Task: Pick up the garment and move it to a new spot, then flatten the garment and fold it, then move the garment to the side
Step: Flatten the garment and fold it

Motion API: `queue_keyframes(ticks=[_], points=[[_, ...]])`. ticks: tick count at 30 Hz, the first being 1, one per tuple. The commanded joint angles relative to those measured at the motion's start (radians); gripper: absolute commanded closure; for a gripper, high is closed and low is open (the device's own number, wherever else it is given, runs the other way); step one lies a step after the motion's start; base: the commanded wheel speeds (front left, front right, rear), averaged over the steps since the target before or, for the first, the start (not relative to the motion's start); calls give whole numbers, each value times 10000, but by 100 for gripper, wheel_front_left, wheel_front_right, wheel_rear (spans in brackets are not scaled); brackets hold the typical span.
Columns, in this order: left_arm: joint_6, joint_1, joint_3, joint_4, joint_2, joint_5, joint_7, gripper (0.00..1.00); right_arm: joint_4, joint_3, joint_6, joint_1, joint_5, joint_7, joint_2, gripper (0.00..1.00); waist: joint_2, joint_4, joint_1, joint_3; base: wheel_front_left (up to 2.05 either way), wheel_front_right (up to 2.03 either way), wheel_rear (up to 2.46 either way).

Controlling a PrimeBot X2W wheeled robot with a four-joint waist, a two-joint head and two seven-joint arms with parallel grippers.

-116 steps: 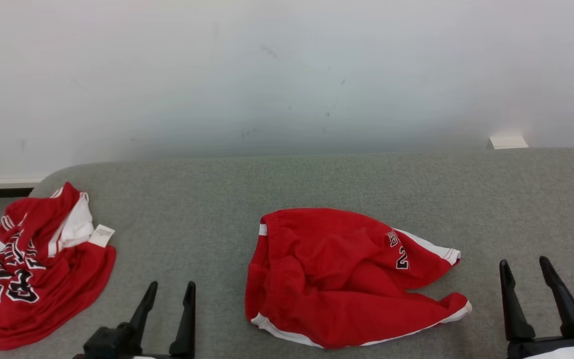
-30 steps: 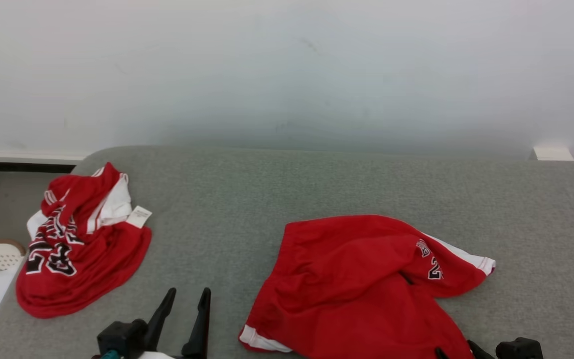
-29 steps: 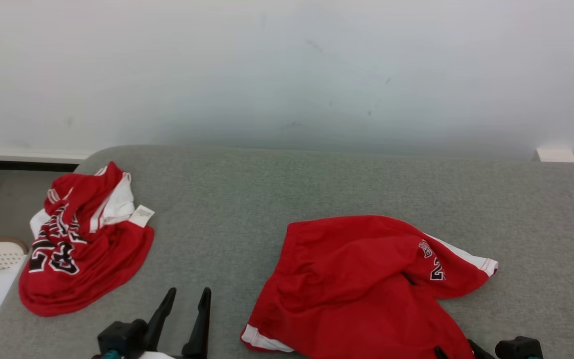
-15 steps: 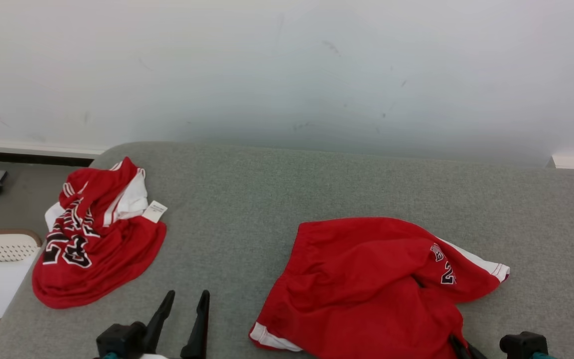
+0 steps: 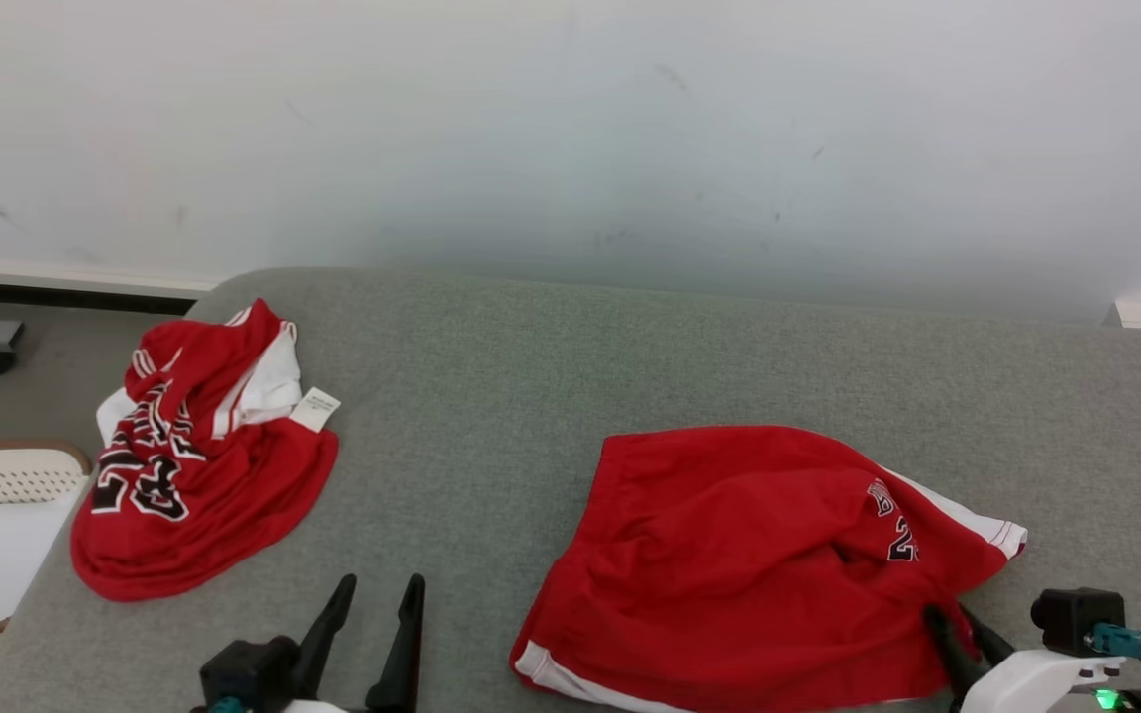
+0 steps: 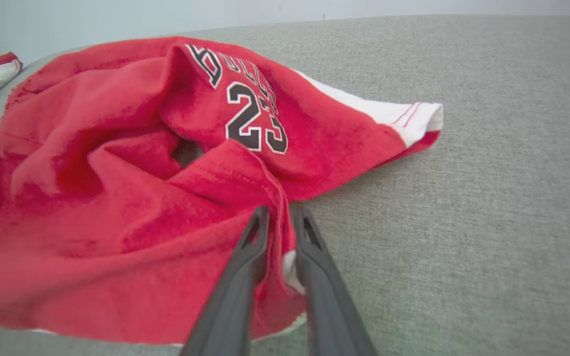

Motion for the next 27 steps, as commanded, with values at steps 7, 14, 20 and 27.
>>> queue_keyframes(ticks=[7,14,20,27], points=[[-19,84,402,-188,-63,180,-8,0,-52,-305,-22,-45,-323,-812,-73,0,0,-364,-1,-194,0,0,0],[-69,253,869,-794,-198,462,-8,0,-836,-747,-22,302,-856,-1747,-91,0,0,-813,-1,-289,0,0,0],[-106,534,1442,-1367,-399,755,-6,0,-2209,-1175,-22,1080,-1501,-2486,126,0,0,-1245,-1,-437,0,0,0],[-207,798,1877,-1609,-564,1002,-6,0,-4776,-2090,-22,2393,-2609,-2553,657,0,0,-1505,-1,-503,0,0,0]])
